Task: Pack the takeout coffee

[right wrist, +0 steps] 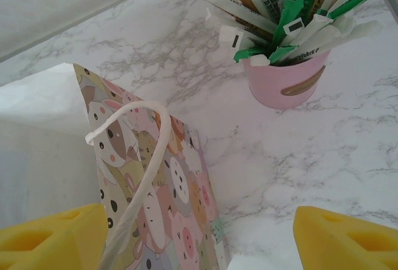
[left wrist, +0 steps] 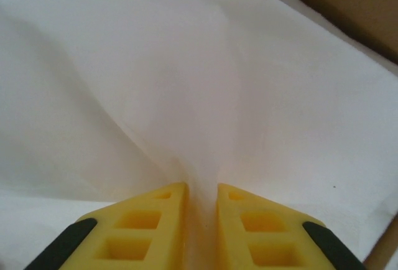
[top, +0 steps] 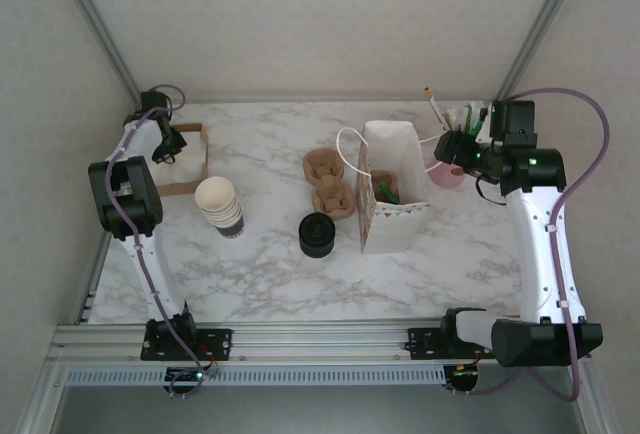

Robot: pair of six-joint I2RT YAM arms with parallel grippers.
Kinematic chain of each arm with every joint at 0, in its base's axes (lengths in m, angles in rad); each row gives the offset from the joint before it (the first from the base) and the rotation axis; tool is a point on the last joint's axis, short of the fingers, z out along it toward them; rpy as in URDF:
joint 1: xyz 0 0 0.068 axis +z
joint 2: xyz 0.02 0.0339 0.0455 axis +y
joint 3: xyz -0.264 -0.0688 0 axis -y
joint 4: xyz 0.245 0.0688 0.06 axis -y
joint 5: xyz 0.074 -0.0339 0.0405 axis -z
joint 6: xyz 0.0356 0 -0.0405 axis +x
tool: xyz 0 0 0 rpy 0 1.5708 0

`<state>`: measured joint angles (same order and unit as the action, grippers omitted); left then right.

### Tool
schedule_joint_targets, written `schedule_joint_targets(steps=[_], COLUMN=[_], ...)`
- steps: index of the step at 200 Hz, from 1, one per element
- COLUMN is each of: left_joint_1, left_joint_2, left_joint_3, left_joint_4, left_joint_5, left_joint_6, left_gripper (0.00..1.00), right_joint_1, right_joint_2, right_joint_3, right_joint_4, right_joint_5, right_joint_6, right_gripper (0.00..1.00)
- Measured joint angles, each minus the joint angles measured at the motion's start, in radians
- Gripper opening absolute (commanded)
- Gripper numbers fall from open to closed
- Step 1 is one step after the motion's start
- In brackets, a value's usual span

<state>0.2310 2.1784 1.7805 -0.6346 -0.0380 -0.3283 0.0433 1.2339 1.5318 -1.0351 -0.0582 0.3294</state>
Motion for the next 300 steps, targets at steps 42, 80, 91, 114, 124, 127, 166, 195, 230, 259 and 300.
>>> schedule_joint_targets(steps=[42, 80, 91, 114, 124, 127, 166, 195, 230, 259, 300], left_joint_1=[0.000, 0.000, 0.000, 0.000, 0.000, 0.000, 0.000, -0.002, -0.029, -0.092, -0.241], left_joint_2=[-0.048, -0.065, -0.068, -0.076, -0.082, -0.085, -0.154, -0.241, -0.336, -0.371, -0.373], left_joint_3=[0.004, 0.011, 0.017, 0.027, 0.027, 0.027, 0.028, 0.057, 0.133, 0.215, 0.357], left_joint_4=[-0.009, -0.019, -0.025, -0.033, -0.037, -0.039, -0.048, -0.052, -0.060, -0.083, -0.138], left_joint_5=[0.000, 0.000, 0.000, 0.000, 0.000, 0.000, 0.021, 0.067, 0.134, 0.184, 0.245], left_joint_6=[0.000, 0.000, 0.005, 0.009, 0.010, 0.011, 0.010, 0.006, -0.002, -0.010, -0.016], left_gripper=[0.11, 0.06, 0.02, 0.00, 0.00, 0.00, 0.00, 0.00, 0.00, 0.00, 0.00], right_joint_1=[0.000, 0.000, 0.000, 0.000, 0.000, 0.000, 0.000, 0.000, 0.000, 0.000, -0.001], right_joint_2=[0.000, 0.000, 0.000, 0.000, 0.000, 0.000, 0.000, 0.000, -0.001, -0.007, -0.026], right_joint_3=[0.000, 0.000, 0.000, 0.000, 0.000, 0.000, 0.000, 0.000, 0.000, 0.000, 0.000], right_joint_4=[0.000, 0.000, 0.000, 0.000, 0.000, 0.000, 0.001, 0.003, 0.005, 0.003, -0.002], right_joint_5=[-0.018, -0.022, -0.023, -0.023, -0.025, -0.025, -0.025, -0.026, -0.033, -0.031, -0.020], right_joint_6=[0.000, 0.000, 0.000, 0.000, 0.000, 0.000, 0.000, 0.001, 0.000, 0.000, 0.001], right_gripper=[0.79, 0.79, 0.79, 0.79, 0.79, 0.79, 0.79, 0.81, 0.82, 0.82, 0.82])
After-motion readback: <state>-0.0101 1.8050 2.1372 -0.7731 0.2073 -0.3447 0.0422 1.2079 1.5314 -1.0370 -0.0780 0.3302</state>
